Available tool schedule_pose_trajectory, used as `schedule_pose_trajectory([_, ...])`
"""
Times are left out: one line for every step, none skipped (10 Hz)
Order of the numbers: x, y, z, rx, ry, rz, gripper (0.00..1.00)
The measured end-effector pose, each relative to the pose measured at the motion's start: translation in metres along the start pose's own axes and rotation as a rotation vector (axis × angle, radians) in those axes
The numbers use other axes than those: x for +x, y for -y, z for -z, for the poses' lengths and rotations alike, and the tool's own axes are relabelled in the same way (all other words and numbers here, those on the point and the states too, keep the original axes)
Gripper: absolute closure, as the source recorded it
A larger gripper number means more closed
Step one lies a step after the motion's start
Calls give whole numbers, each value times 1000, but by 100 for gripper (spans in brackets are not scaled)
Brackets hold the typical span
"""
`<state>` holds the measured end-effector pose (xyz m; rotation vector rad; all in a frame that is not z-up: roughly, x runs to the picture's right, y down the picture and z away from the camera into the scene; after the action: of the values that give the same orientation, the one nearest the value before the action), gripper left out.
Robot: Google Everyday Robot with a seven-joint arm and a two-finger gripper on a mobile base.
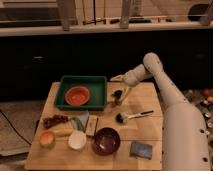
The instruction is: Place fork in metal cup
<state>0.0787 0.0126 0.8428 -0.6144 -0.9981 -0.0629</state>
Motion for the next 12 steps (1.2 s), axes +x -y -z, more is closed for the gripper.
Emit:
schedule_pose_trajectory([-1, 0, 1, 0, -15, 13, 20])
schedule_pose_trajectory([-2, 0, 2, -1, -26, 21, 20])
schedule_pose_trajectory([-3, 0, 3, -1, -35, 29, 20])
schedule_pose_trajectory([-3, 0, 3, -1, -36, 30, 20])
schedule_pose_trajectory([-3, 0, 3, 0, -36, 30, 20])
schedule_pose_trajectory([-3, 0, 3, 0, -36, 29, 20])
schedule_pose_trajectory([-3, 0, 3, 0, -36, 29, 20])
schedule_pose_trajectory([-3, 0, 3, 0, -36, 29, 20])
schedule_pose_trajectory([-3, 0, 3, 0, -36, 30, 20])
schedule_pose_trajectory([-3, 0, 3, 0, -36, 29, 20])
schedule_pose_trajectory([-3, 0, 3, 0, -36, 30, 20])
schedule_pose_trajectory([-3, 0, 3, 0, -36, 29, 20])
